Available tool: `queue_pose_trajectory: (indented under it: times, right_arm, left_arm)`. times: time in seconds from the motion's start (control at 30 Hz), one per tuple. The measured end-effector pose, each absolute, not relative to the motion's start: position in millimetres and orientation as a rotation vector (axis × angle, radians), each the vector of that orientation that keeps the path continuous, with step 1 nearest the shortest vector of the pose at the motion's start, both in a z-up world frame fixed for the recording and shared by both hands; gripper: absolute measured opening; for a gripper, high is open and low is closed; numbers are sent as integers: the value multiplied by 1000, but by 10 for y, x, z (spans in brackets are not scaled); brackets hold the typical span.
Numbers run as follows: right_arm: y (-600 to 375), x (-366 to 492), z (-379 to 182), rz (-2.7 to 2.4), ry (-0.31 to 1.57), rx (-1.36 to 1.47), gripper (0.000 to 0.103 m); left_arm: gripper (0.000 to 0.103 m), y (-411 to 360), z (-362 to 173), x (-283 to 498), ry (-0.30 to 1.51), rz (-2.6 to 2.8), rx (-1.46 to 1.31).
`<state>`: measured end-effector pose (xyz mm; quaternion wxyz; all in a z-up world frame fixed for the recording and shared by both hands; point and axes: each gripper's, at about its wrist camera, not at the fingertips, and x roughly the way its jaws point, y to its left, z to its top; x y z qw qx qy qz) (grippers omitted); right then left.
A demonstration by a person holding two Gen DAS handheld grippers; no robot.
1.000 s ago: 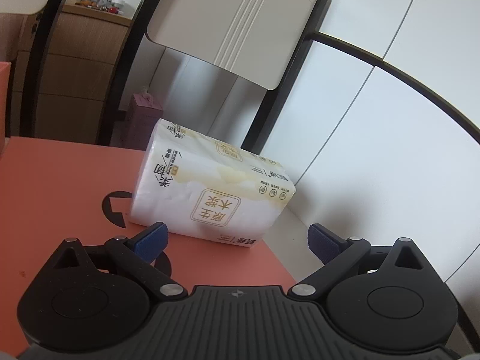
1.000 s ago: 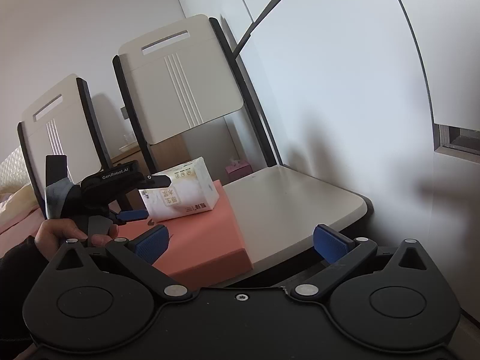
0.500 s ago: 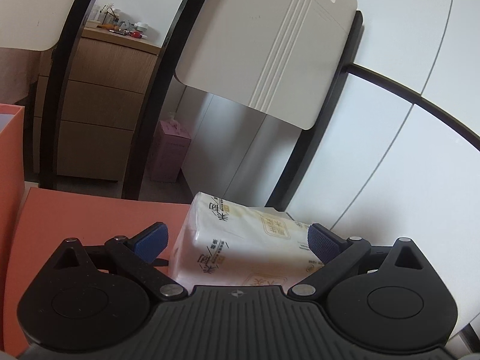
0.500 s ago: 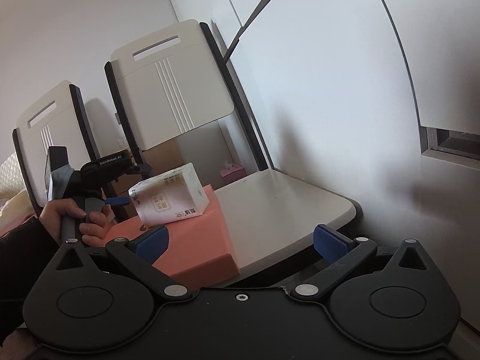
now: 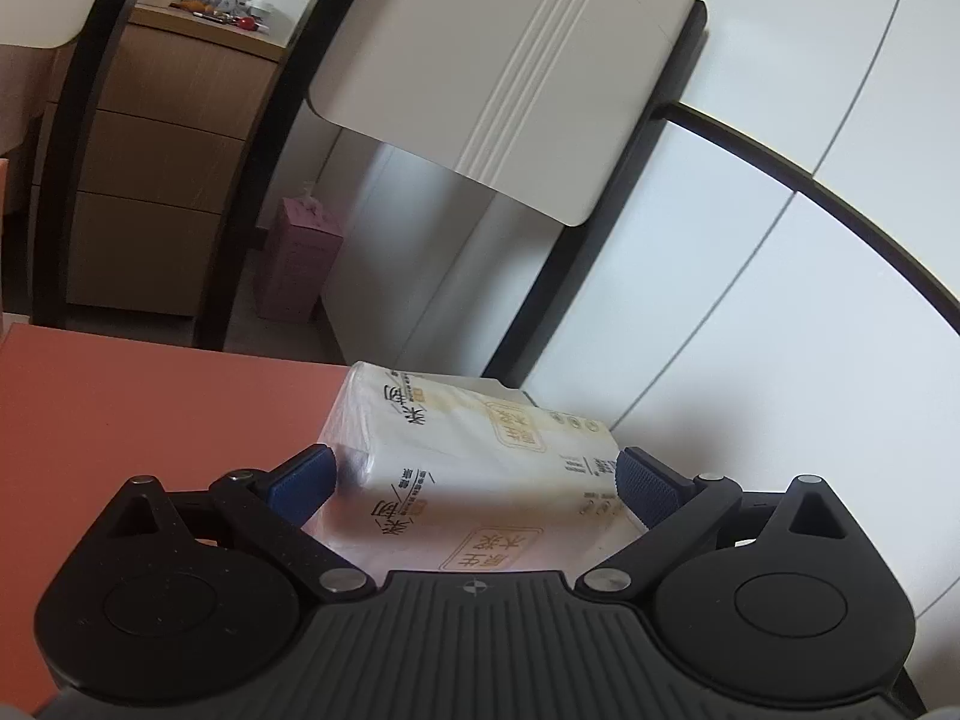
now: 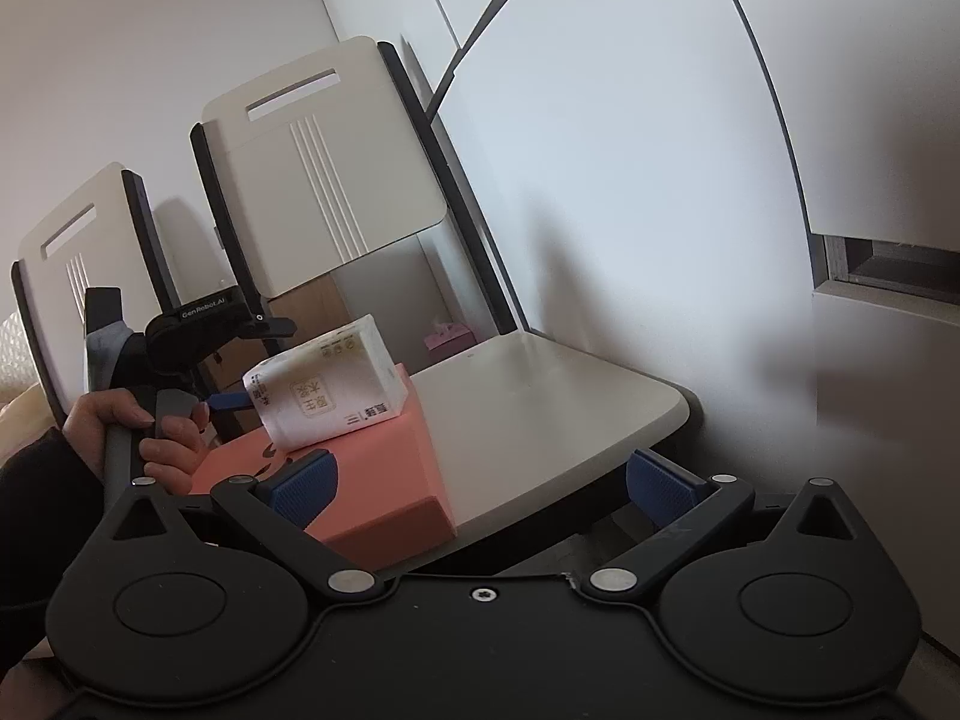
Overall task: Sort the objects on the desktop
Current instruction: 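Align the left gripper fingers around the tissue pack's narrow end, then close the left gripper on the white tissue pack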
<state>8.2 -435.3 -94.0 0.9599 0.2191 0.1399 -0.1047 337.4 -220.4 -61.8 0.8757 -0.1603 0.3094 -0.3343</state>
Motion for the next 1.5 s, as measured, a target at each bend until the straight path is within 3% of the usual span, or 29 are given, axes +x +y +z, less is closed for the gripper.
queue_pose_trajectory:
  times: [0.3, 0.47, 1.5]
  right_arm:
    - [-4335, 42, -989, -215, 289, 464, 102]
    - [-4345, 12, -1024, -224, 293, 472, 102]
    - [-4299, 413, -1030, -159, 365, 456, 102]
  left_arm:
    - [101, -2355, -632, 2928, 651, -853, -267]
    - [101, -2361, -669, 2607, 465, -808, -42]
    - [100, -2810, -995, 3350, 534, -829, 100]
